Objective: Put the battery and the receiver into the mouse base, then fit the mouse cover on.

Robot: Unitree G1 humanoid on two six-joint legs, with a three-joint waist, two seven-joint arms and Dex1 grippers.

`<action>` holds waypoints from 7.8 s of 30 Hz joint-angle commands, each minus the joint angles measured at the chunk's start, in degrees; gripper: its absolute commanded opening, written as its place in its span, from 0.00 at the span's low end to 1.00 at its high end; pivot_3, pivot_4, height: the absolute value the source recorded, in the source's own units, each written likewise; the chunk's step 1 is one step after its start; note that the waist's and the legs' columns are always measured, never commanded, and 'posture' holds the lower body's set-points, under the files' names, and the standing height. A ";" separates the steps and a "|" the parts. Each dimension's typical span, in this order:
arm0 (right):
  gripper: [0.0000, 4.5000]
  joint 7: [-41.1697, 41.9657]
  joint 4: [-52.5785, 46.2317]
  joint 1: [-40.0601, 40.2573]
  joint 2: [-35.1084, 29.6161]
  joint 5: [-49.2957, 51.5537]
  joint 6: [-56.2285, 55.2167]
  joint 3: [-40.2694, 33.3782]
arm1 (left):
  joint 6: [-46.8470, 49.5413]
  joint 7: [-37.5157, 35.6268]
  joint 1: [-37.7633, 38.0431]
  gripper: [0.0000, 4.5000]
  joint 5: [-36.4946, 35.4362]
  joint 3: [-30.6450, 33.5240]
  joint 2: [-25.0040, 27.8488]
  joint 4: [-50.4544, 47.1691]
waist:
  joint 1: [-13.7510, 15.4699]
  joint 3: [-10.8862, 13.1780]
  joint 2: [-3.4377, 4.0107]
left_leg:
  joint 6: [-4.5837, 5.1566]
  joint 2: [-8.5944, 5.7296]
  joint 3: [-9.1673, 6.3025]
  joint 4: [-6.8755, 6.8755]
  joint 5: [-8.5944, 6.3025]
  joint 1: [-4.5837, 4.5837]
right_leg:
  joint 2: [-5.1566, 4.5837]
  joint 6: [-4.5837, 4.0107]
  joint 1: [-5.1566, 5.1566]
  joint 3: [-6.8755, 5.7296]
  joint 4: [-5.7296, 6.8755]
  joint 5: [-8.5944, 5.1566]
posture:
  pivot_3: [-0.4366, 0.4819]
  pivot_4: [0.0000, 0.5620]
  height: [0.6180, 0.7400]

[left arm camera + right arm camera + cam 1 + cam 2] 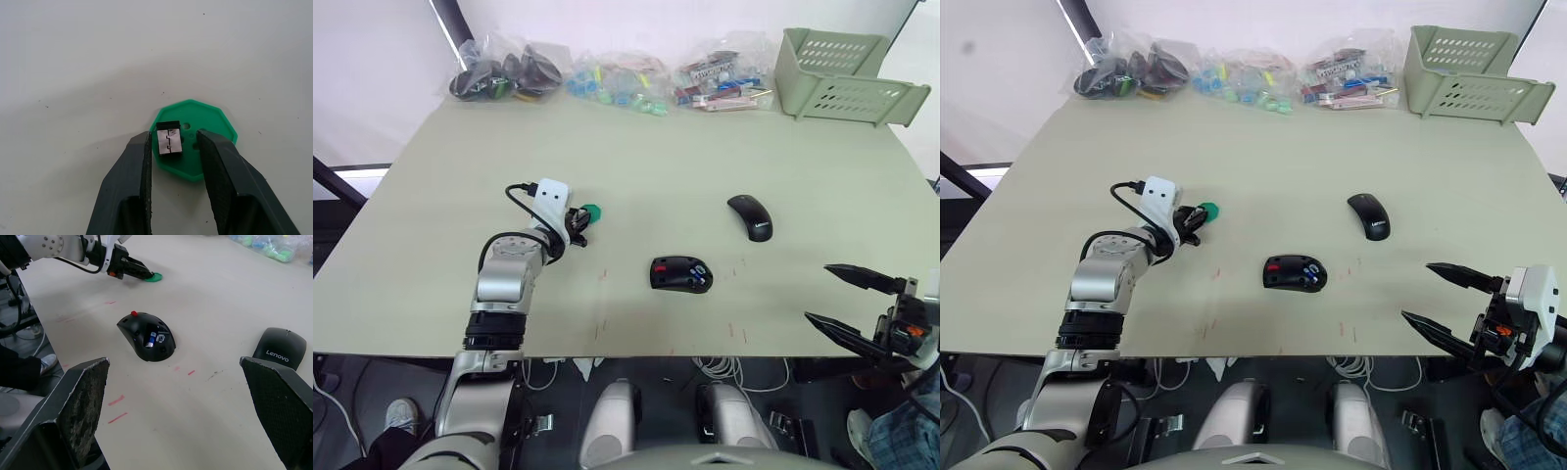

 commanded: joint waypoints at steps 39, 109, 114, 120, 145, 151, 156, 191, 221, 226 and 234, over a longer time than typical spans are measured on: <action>1.00 -26.33 -11.54 -19.89 -5.30 14.03 24.18 6.14 | -0.84 -25.76 0.26 0.11 -17.12 -3.07 5.69 -20.67 | -0.77 0.02 0.02 | -0.02 0.07 0.10 0.04 0.01 0.02 | -0.01 -0.19 -0.06 0.06 0.12 0.00 | 0.48 0.27 1.00; 0.27 -64.26 38.65 -77.10 2.29 70.84 65.65 37.85 | -14.60 -47.84 -7.17 0.11 -15.35 -13.73 11.87 -21.80 | -1.56 0.21 -0.07 | 0.11 0.14 0.14 -0.05 -0.04 -0.34 | 0.11 0.01 -0.39 0.16 -0.05 0.13 | 0.48 0.27 1.00; 0.27 -64.39 38.29 -76.89 2.61 70.84 65.54 38.08 | -14.77 -47.90 -7.20 0.11 -15.17 -13.76 11.67 -21.80 | -1.58 0.21 -0.07 | 0.11 0.14 0.15 -0.05 -0.04 -0.38 | 0.12 0.02 -0.44 0.16 -0.05 0.13 | 0.48 0.27 1.00; 0.27 -64.72 38.17 -76.82 2.95 70.84 65.40 38.19 | -14.98 -48.01 -7.27 0.11 -14.94 -13.78 11.55 -21.64 | -1.58 0.21 -0.07 | 0.11 0.14 0.15 -0.05 -0.04 -0.38 | 0.12 0.02 -0.44 0.16 -0.04 0.13 | 0.48 0.27 1.00; 0.00 -65.22 35.61 -76.20 0.39 70.84 65.67 38.49 | -11.81 -47.54 -4.98 0.63 -16.62 -11.39 12.91 -21.10 | -1.59 0.21 -0.07 | 0.11 0.15 0.13 -0.05 -0.04 -0.44 | 0.12 0.02 -0.48 0.15 -0.05 0.13 | 0.48 0.27 1.00; 0.00 -66.24 29.78 -79.40 -5.17 64.61 69.70 41.73 | -14.04 -47.67 0.65 0.99 -14.45 -12.60 14.40 -19.16 | -1.62 0.24 -0.02 | 0.11 0.18 0.15 -0.08 -0.05 -0.53 | 0.10 0.01 -0.61 0.17 -0.05 0.12 | 0.48 0.27 1.00; 0.00 -66.87 28.17 -86.45 -5.18 59.30 72.55 44.50 | -17.25 -47.95 3.06 0.99 -11.90 -13.63 15.09 -16.94 | -1.73 0.30 0.08 | 0.11 0.18 0.30 0.01 -0.04 -1.11 | 0.10 -0.01 -1.36 0.27 0.22 0.16 | 0.48 0.27 1.00; 0.00 -45.74 33.88 -107.65 -1.99 42.00 77.05 68.13 | -30.50 -55.05 -10.69 0.99 1.00 -26.08 3.66 6.72 | -1.65 0.45 0.30 | 0.11 0.11 0.43 0.10 -0.03 -1.25 | 0.09 -0.04 -1.71 0.40 0.79 0.15 | 0.48 0.27 1.00; 0.00 -53.30 38.25 -101.57 4.35 40.32 77.05 68.72 | -31.48 -53.90 -9.65 0.65 4.26 -27.26 2.13 5.79 | -1.55 0.43 0.28 | 0.11 0.10 0.40 0.23 -0.03 -1.24 | 0.07 -0.03 -1.69 0.40 0.95 0.16 | 0.48 0.27 1.00; 0.00 -53.85 38.93 -100.58 5.17 39.27 77.05 68.99 | -31.11 -54.03 -9.41 0.65 4.18 -27.23 2.32 5.46 | -1.58 0.43 0.28 | 0.12 0.10 0.41 0.26 -0.03 -1.25 | 0.08 -0.03 -1.69 0.41 0.97 0.16 | 0.48 0.27 1.00; 0.00 -54.04 40.36 -99.02 6.00 37.40 77.05 68.98 | -30.84 -53.84 -9.01 0.65 4.31 -27.29 2.44 5.07 | -1.57 0.43 0.28 | 0.12 0.10 0.40 0.27 -0.03 -1.24 | 0.08 -0.03 -1.69 0.40 0.98 0.16 | 0.48 0.27 1.00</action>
